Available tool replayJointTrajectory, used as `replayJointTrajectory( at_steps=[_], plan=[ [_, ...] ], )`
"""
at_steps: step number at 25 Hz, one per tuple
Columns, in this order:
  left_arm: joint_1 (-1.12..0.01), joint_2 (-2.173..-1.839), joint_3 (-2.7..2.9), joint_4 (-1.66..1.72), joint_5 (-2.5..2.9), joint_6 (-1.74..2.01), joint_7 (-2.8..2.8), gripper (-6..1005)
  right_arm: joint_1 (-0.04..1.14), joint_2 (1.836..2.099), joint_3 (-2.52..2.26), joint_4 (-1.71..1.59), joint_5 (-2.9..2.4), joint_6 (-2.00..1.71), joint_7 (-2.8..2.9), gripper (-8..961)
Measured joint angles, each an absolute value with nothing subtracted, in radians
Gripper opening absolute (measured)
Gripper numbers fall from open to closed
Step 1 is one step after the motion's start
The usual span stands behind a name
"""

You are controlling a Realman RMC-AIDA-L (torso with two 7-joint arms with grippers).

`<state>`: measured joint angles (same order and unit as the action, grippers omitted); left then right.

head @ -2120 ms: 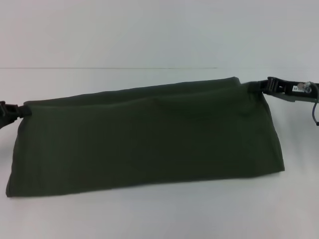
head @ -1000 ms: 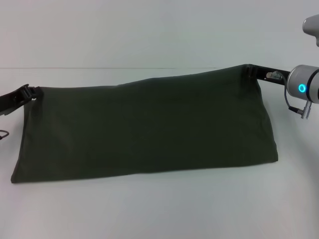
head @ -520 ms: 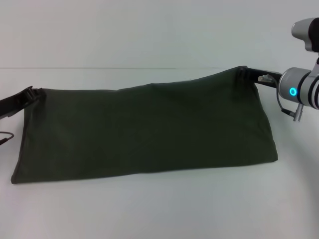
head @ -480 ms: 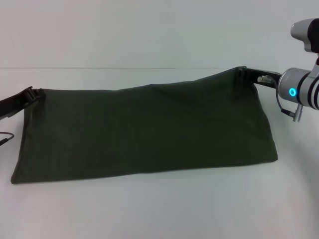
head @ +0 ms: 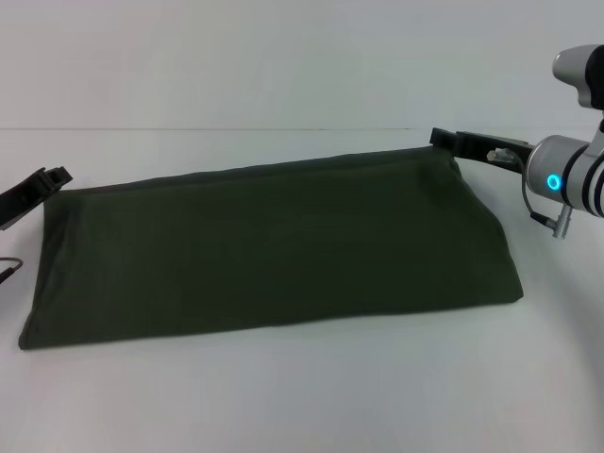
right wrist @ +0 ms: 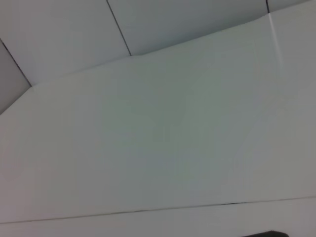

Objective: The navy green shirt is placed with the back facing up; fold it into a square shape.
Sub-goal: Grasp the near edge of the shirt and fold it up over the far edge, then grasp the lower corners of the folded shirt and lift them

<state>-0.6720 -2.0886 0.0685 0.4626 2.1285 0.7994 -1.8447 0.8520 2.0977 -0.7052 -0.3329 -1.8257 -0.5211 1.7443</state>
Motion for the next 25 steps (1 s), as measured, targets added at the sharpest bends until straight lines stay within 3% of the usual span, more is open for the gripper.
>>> replayJointTrajectory(
  at_steps=[7, 12, 18, 23, 25],
  plan=[
    [-0.672, -2.102, 0.069, 0.459, 2.089, 0.773, -1.792, 190, 0.834, 2.094, -0.702, -0.342, -1.818, -0.555, 1.743, 665],
    [-0.658, -2.087, 0.073, 0.463, 2.088, 0.909, -1.791, 417, 0.792, 2.09, -0.704, -0.405, -1.818, -0.704, 1.741, 809],
    [-0.631, -2.046, 0.132, 0.462, 2.09, 1.078, -1.829, 618, 0.734, 2.08, -0.706, -0.486, -1.823, -0.955, 1.686, 809],
    [-0.588, -1.993, 0.287, 0.479, 2.094, 1.256, -1.87, 777, 0.696, 2.062, -0.746, -0.503, -1.83, -1.085, 1.604, 809],
    [-0.573, -1.979, 0.344, 0.498, 2.095, 1.305, -1.869, 782, 0.679, 2.052, -0.785, -0.511, -1.83, -1.124, 1.58, 809]
  ],
)
